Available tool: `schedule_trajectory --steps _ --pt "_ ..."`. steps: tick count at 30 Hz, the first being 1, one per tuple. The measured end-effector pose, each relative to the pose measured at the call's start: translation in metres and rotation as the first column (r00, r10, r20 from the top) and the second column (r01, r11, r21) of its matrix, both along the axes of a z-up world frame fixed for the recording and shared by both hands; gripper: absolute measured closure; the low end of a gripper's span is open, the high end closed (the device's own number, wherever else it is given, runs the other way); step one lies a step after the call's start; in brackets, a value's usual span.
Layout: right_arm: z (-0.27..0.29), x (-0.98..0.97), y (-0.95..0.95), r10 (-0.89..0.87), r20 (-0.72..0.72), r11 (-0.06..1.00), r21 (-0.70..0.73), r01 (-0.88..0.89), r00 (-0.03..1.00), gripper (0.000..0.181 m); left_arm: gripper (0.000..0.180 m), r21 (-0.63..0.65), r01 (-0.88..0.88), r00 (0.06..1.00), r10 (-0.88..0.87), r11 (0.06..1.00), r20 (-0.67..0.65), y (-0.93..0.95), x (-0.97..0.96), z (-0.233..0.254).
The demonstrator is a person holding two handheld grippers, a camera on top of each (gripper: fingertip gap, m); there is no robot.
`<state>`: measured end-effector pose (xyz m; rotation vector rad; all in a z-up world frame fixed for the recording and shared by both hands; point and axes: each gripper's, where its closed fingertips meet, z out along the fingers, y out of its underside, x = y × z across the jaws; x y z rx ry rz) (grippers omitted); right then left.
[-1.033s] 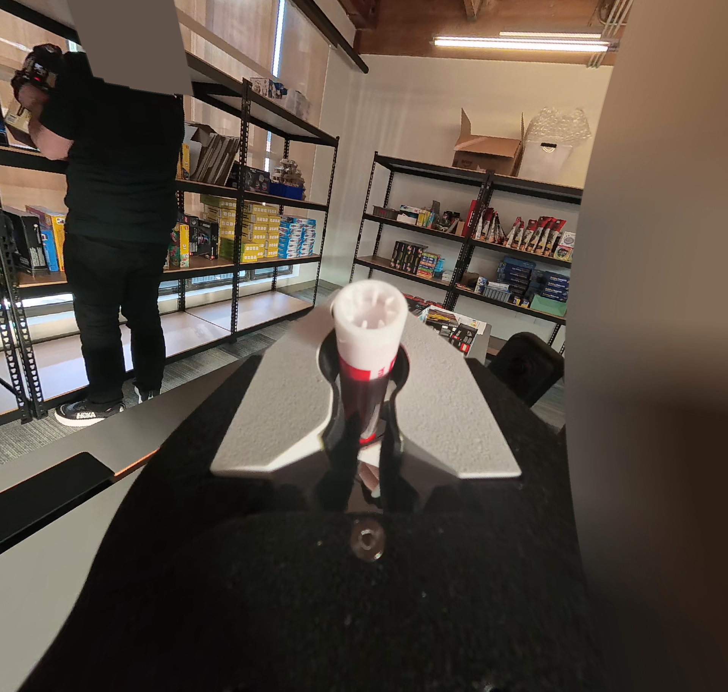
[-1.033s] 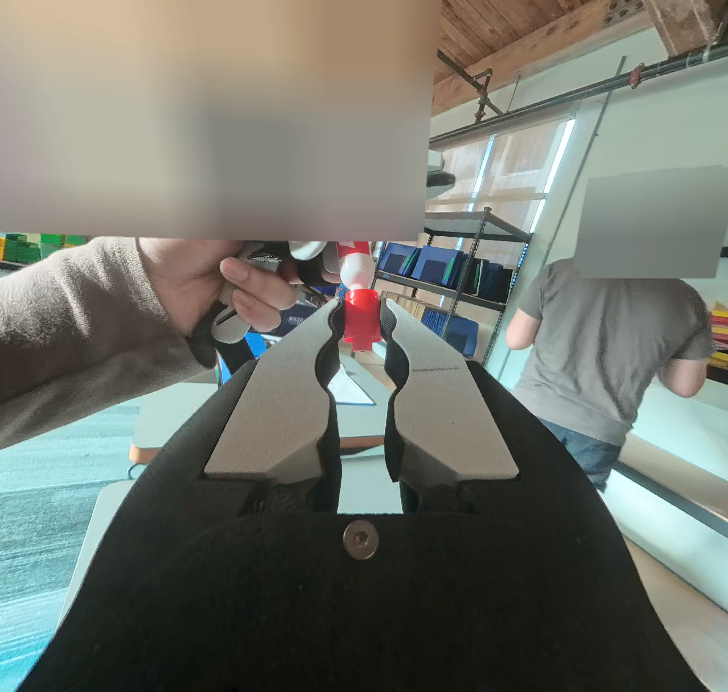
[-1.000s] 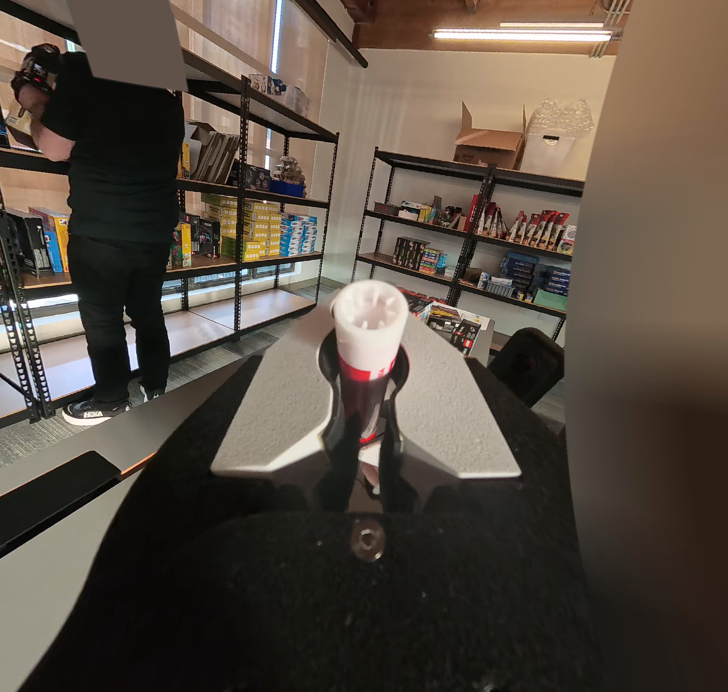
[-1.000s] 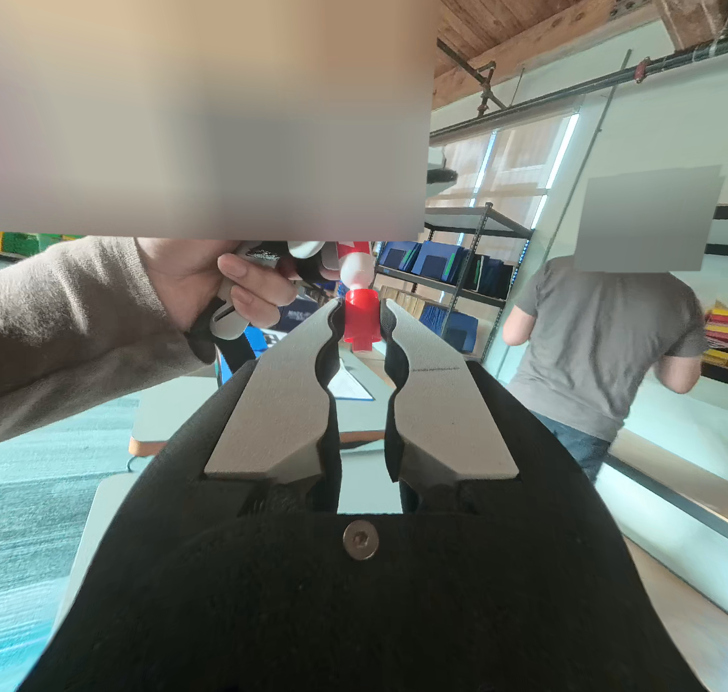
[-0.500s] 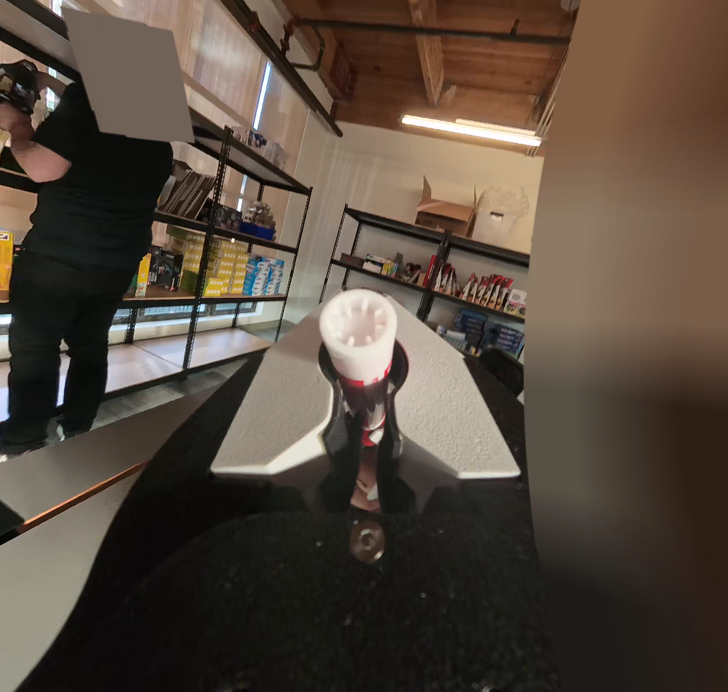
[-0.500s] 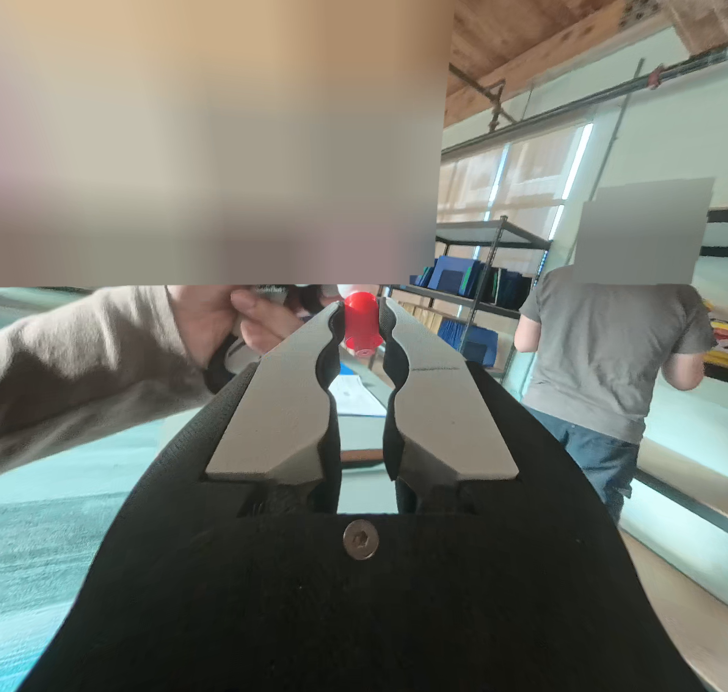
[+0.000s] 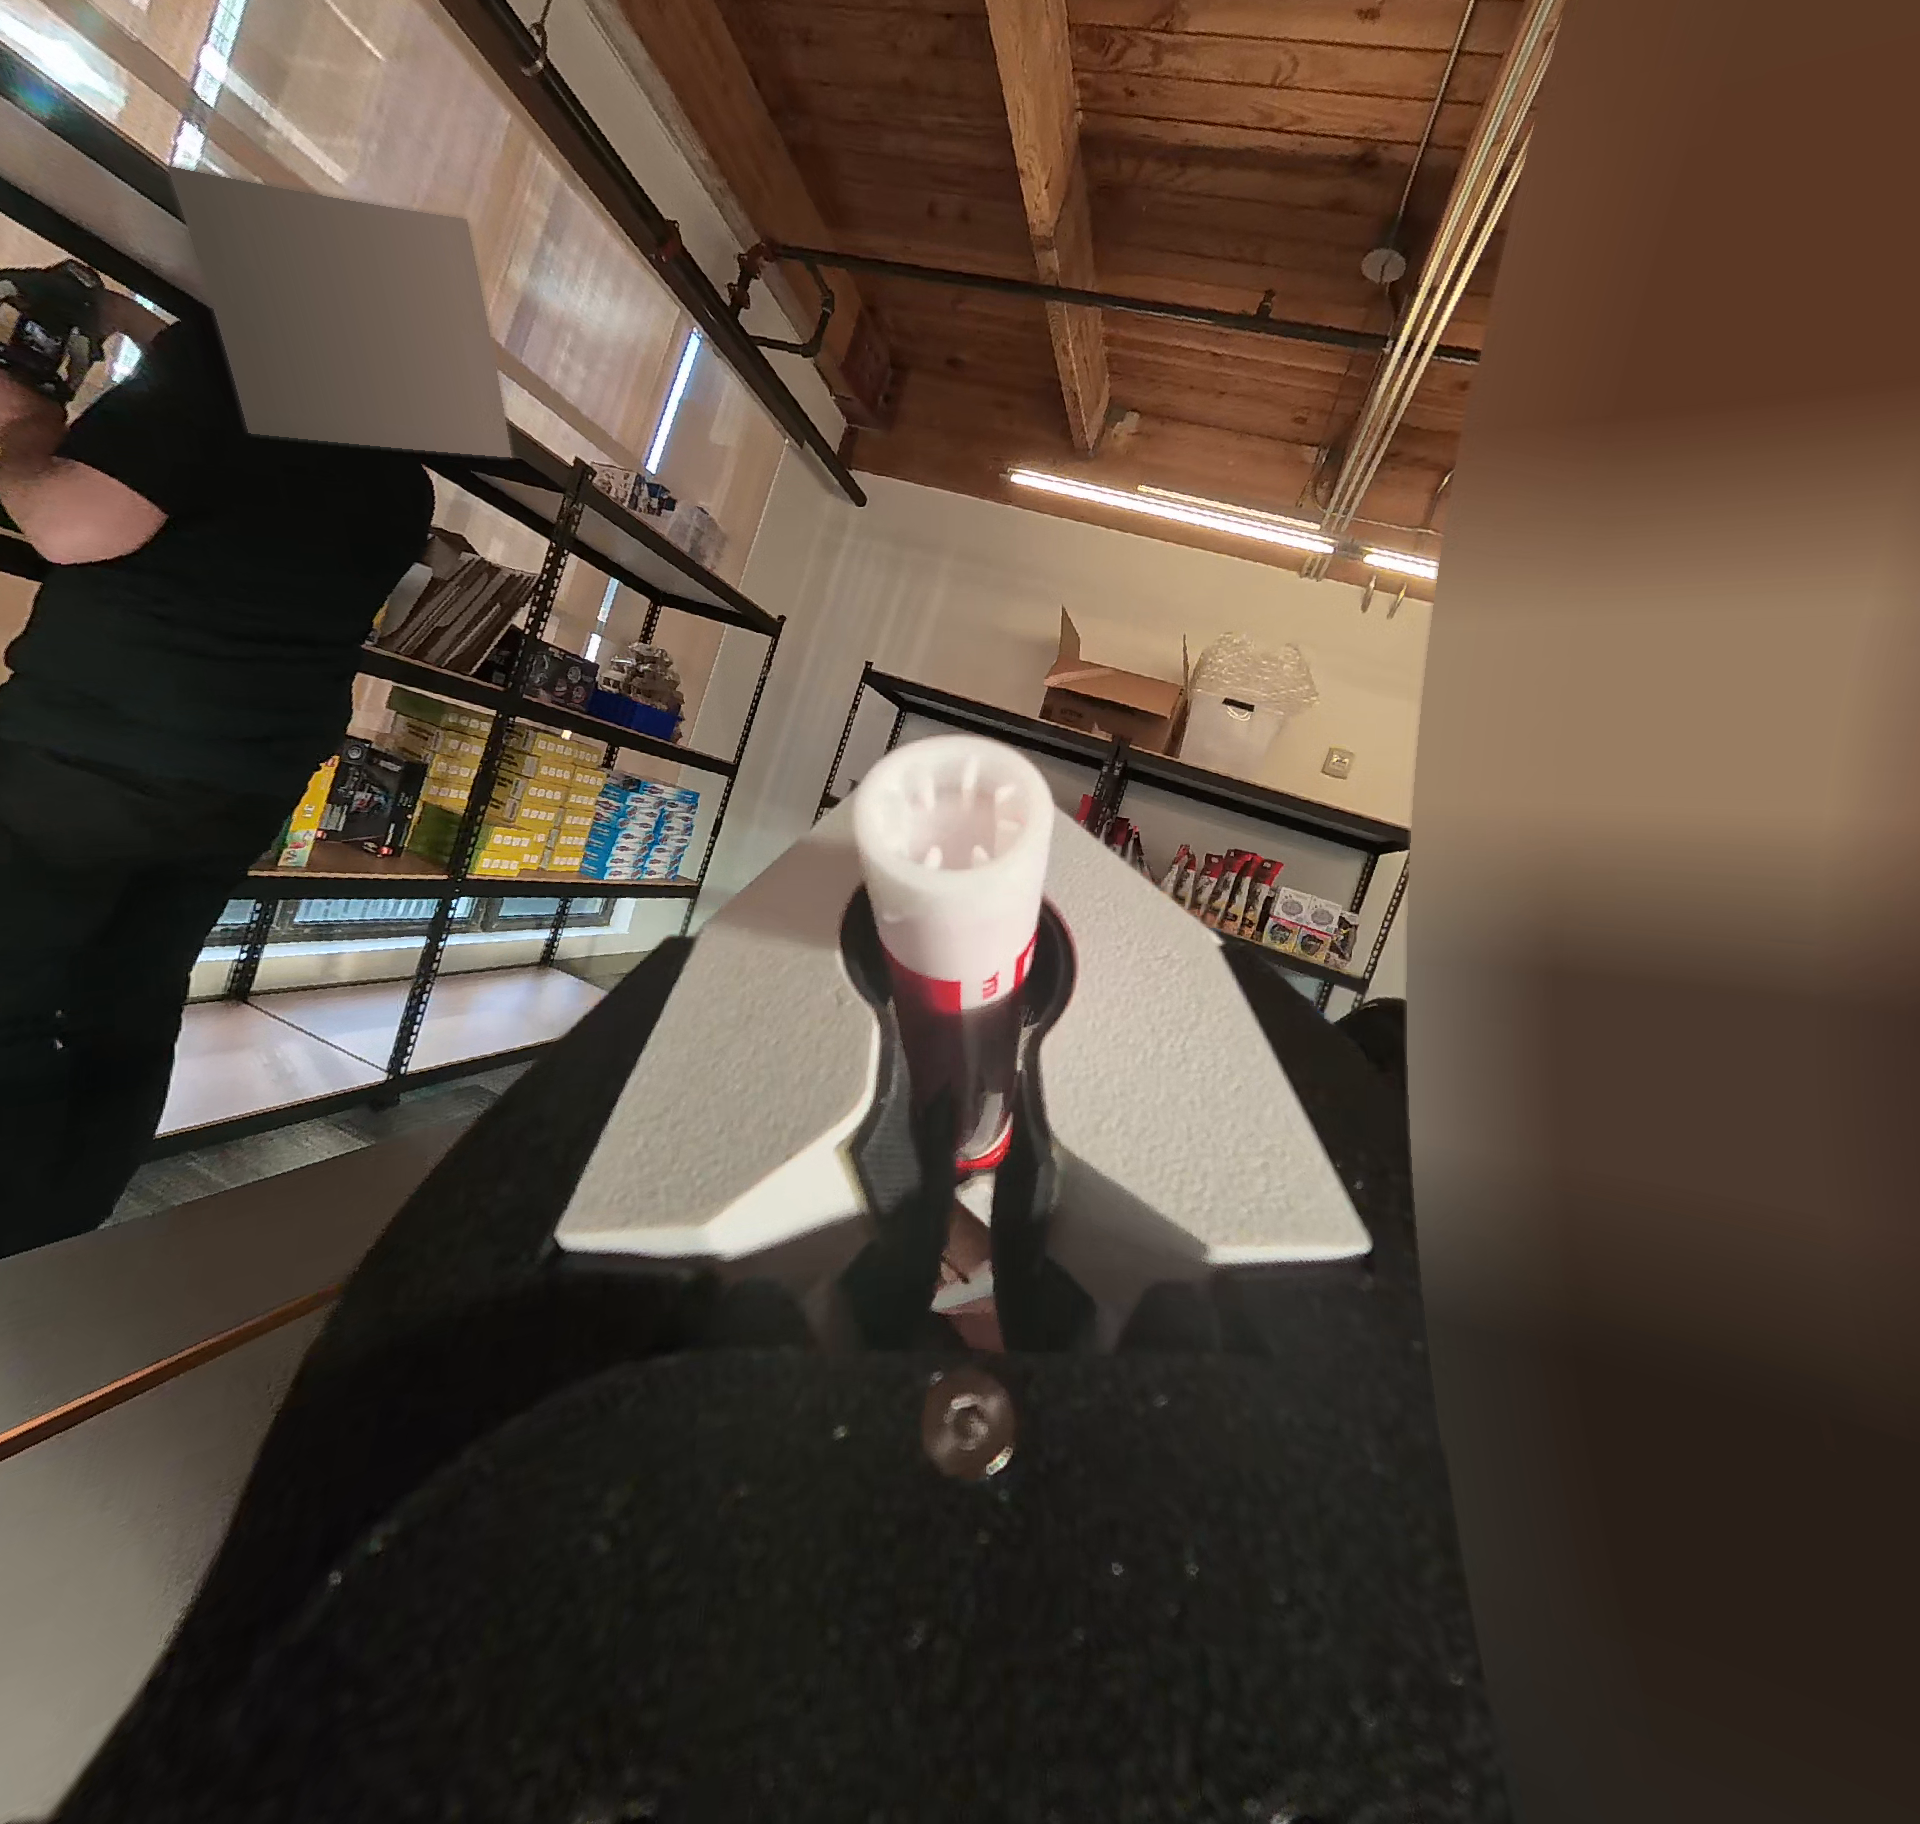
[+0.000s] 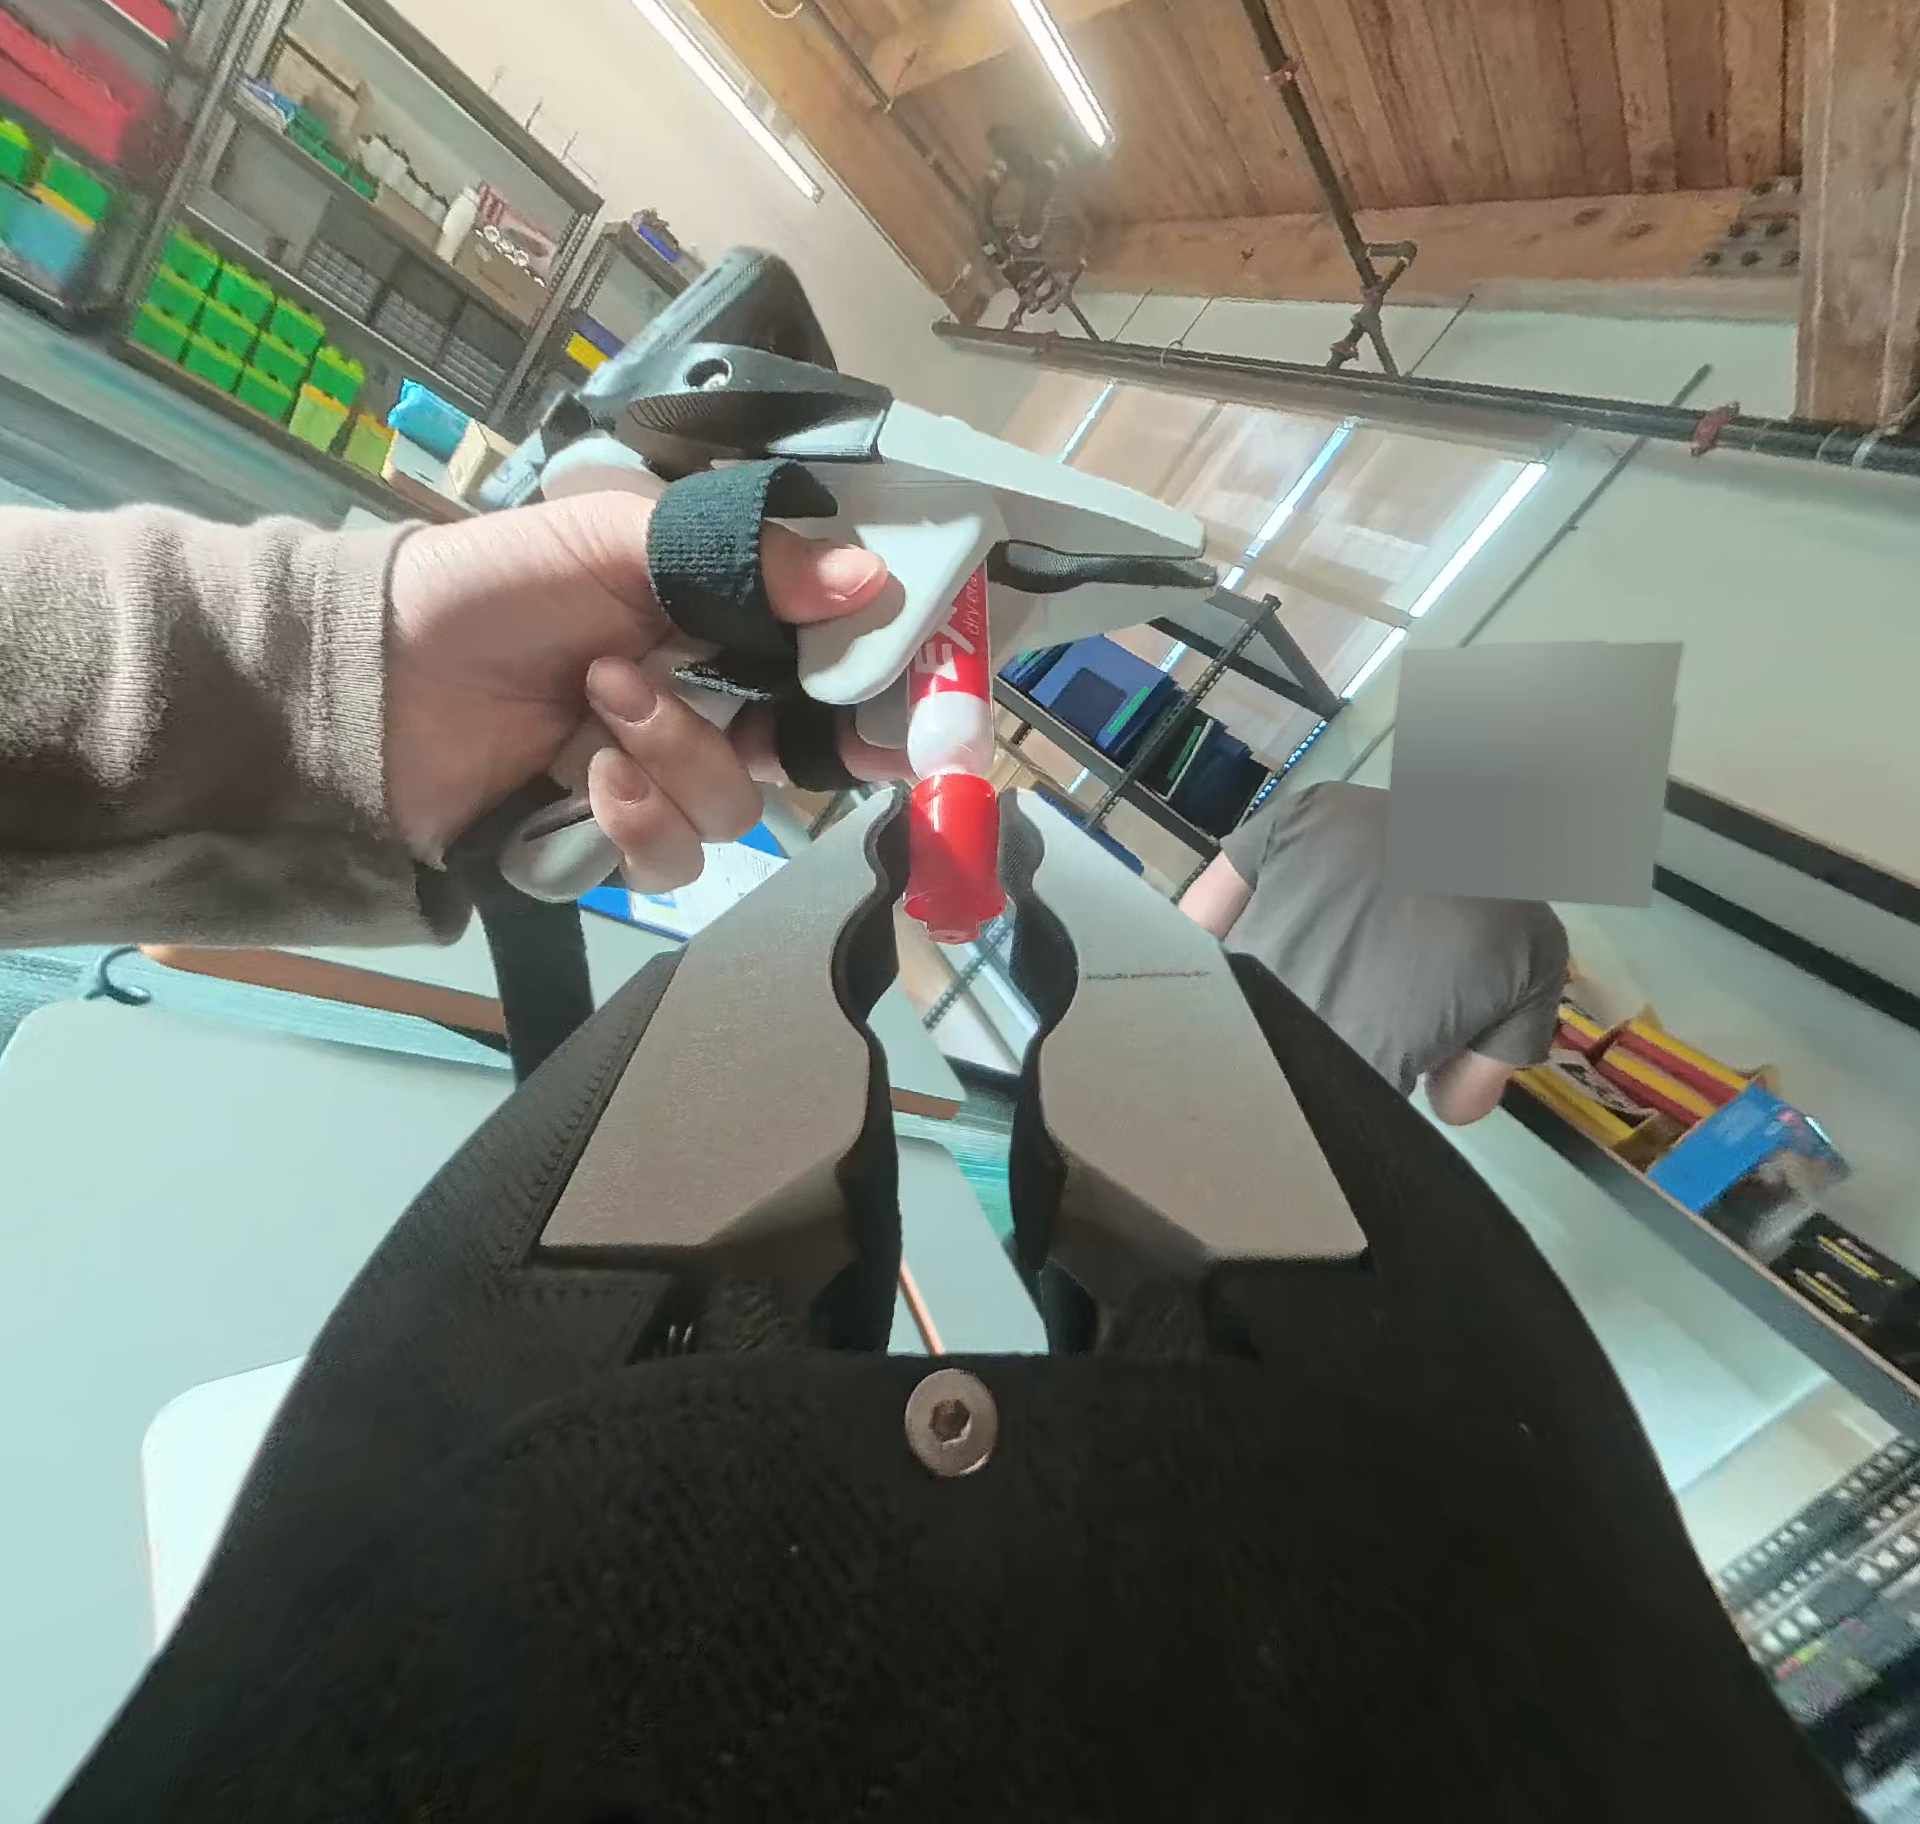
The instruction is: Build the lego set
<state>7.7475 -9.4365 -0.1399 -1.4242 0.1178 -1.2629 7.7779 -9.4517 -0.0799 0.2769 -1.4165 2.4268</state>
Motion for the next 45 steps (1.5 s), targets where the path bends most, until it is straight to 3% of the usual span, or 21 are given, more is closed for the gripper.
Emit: schedule_trajectory --steps 8,18,25,32,35,38,45 --pt "0.002 0.006 -0.001 -0.087 0.030 0.991 -0.097 0.089 0.996 0.167 0.170 -0.008 -0.012 1.000 0.012 1.000 -0.023 0.003 0.003 -0.005" --pt "-0.012 0.004 0.011 -0.051 0.021 0.971 -0.233 0.055 0.998 0.167 0.170 0.040 -0.067 0.998 0.066 0.997 0.014 -0.001 0.002 -0.006" --pt "0.002 0.009 -0.003 -0.077 -0.024 0.996 -0.045 0.076 0.997 0.168 0.169 0.004 -0.046 0.999 0.046 0.999 -0.028 0.003 0.002 -0.009" --pt "-0.010 0.009 0.007 -0.100 0.037 0.968 -0.228 0.106 0.994 0.168 0.170 0.011 -0.064 0.997 0.065 0.998 -0.040 0.006 0.005 -0.014" --pt "-0.013 0.012 0.009 -0.118 0.022 0.963 -0.240 0.120 0.993 0.168 0.171 0.011 -0.071 0.996 0.072 0.997 -0.053 0.007 0.008 -0.017" --pt "-0.007 0.008 0.010 -0.043 -0.036 0.987 -0.153 0.037 0.998 0.169 0.171 -0.025 -0.030 0.996 0.028 0.999 -0.084 0.009 0.006 -0.016" --pt "-0.010 0.009 0.015 -0.021 -0.065 0.983 -0.184 0.008 0.998 0.169 0.170 -0.022 -0.034 0.993 0.031 0.999 -0.109 0.009 0.009 -0.020"
